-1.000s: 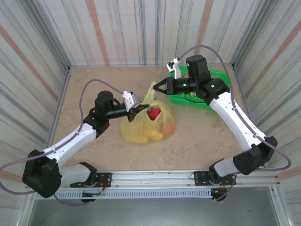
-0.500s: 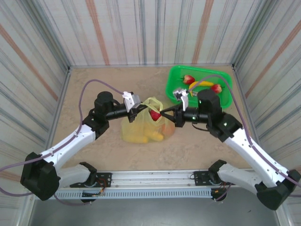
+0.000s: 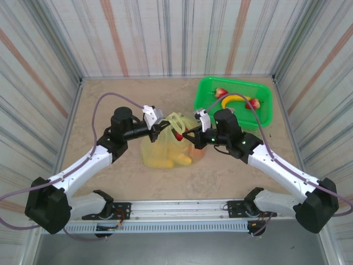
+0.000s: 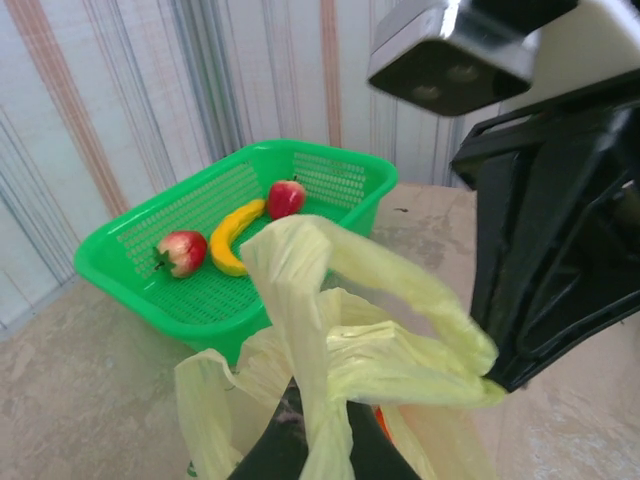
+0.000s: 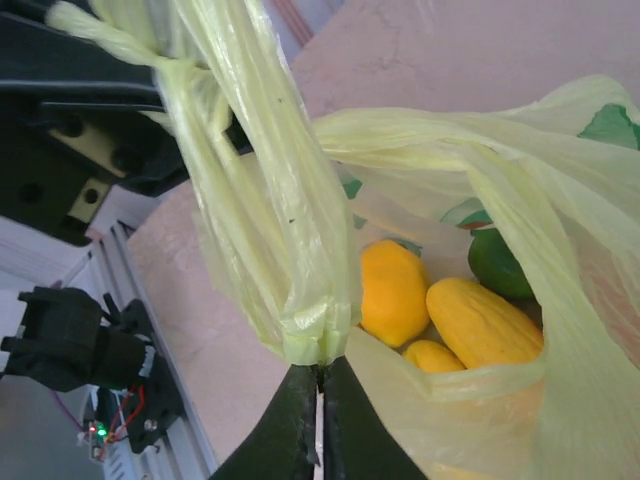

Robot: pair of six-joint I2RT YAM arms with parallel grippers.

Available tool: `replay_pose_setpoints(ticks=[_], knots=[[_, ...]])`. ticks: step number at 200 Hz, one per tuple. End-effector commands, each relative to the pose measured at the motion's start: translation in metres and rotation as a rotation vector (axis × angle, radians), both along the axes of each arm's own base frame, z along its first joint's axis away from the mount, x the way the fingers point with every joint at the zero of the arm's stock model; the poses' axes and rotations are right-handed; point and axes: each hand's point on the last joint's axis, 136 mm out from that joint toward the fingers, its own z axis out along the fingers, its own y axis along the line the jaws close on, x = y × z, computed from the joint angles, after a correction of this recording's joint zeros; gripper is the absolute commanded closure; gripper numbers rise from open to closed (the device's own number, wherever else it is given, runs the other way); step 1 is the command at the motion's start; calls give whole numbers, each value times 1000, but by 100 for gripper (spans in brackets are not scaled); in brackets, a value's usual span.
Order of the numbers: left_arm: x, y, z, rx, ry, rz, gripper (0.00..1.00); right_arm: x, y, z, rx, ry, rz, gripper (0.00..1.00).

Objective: Place the fake fruits into the plastic bag and tie a complex knot

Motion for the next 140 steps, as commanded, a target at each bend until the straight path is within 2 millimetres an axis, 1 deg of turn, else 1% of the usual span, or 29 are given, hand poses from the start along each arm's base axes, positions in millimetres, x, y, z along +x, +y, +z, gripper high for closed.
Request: replay_pose_setpoints(ticks=[1, 8, 13, 21, 33, 53, 80, 92, 103, 112, 131, 140], knots=[[-3, -3, 7, 12, -51, 3, 100, -14, -8, 50, 54, -109, 33, 78], [-5, -3, 8, 16, -60, -1, 100, -16, -11, 61, 68, -127, 34, 70], [-5, -4, 8, 17, -61, -3, 100, -16, -12, 67, 75, -133, 32, 65], [-6, -5, 8, 17, -64, -7, 100, -17, -12, 74, 78, -130, 39, 62], [-7, -5, 8, 17, -63, -9, 100, -14, -12, 78, 72, -117, 43, 57], [-8, -5, 10, 14, -67, -14, 100, -7, -7, 87, 72, -113, 47, 42], [-13, -9, 6, 32, -76, -32, 100, 8, -2, 93, 70, -74, 34, 34], [-14, -10, 5, 41, -75, -33, 100, 15, 1, 96, 78, -49, 35, 33], [-14, -9, 5, 44, -79, -30, 100, 18, 4, 95, 68, -26, 37, 37], [-13, -9, 5, 45, -78, -24, 100, 20, 5, 95, 58, -20, 35, 45], [-12, -8, 6, 45, -82, -16, 100, 20, 1, 93, 54, -12, 21, 70], [-12, -8, 4, 48, -77, -16, 100, 18, -2, 96, 62, -19, 16, 82]])
